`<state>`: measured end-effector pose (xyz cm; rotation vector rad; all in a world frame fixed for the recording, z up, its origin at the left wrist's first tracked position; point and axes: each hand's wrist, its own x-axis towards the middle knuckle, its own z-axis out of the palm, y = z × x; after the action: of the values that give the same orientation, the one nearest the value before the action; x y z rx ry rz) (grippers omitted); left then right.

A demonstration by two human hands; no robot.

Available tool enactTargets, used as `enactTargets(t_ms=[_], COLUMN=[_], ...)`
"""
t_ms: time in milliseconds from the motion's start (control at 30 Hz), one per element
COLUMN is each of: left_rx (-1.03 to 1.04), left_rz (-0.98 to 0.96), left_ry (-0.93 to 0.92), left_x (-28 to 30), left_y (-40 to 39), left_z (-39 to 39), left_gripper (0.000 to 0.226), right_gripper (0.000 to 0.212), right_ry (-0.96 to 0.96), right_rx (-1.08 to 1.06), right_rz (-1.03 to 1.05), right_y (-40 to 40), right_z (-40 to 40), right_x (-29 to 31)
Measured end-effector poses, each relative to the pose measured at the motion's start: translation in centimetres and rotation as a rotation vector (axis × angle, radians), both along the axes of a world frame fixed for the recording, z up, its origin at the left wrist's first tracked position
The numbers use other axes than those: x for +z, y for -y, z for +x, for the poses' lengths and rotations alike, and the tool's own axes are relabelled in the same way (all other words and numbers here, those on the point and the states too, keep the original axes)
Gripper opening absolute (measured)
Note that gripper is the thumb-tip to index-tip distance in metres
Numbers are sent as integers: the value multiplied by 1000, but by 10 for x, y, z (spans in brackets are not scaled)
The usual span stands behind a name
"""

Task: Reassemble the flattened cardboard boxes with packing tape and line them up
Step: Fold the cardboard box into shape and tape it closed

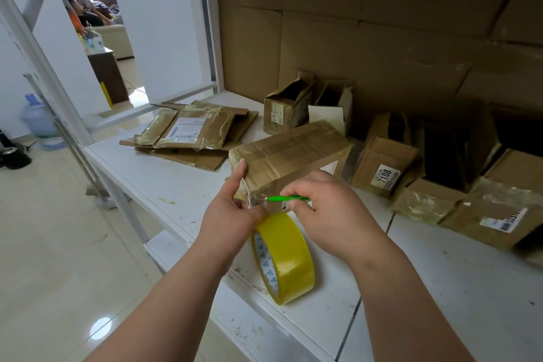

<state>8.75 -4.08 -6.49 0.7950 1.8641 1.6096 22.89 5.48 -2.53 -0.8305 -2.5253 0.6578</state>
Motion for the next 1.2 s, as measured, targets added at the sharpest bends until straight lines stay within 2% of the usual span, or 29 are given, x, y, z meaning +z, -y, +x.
enactTargets(t_ms=[400,633,733,833,900,1000,1067,1100,1167,1200], left_rx=[-15,-31,-29,-37,-41,-47,-45,-44,-47,-52], left_rz=[-21,-35,-39,-41,-47,-55,-58,-59,-53,-48], left_ry=[-24,0,3,7,5,5,12,12,5,5], left_x=[2,5,5,5,7,9,7,7,5,5], left_y=[-1,1,0,0,0,0,0,-1,-1,-1], left_z=[-1,-3,-3,-3,-2,-2,-4,-4,-6,-6], left_gripper=[87,86,85,86,85,85,85,85,85,85], right_gripper=[21,22,20,21,24,32,32,28,14,16], right_ry=[75,110,138,215,341,509,385,244,-94,-205], right_rx=[-4,-107,-186,-281,-333,-399,-443,-437,-380,-332], right_rz=[132,68,-25,-118,-146,-32,-22,-110,-447,-643], right_y=[1,-19,-28,-34,-34,-29,-24,-21,-13,-7], right_z=[-16,1,10,17,20,21,15,11,0,-6], right_x=[0,-13,-25,-43,-54,-65,-64,-60,-51,-45])
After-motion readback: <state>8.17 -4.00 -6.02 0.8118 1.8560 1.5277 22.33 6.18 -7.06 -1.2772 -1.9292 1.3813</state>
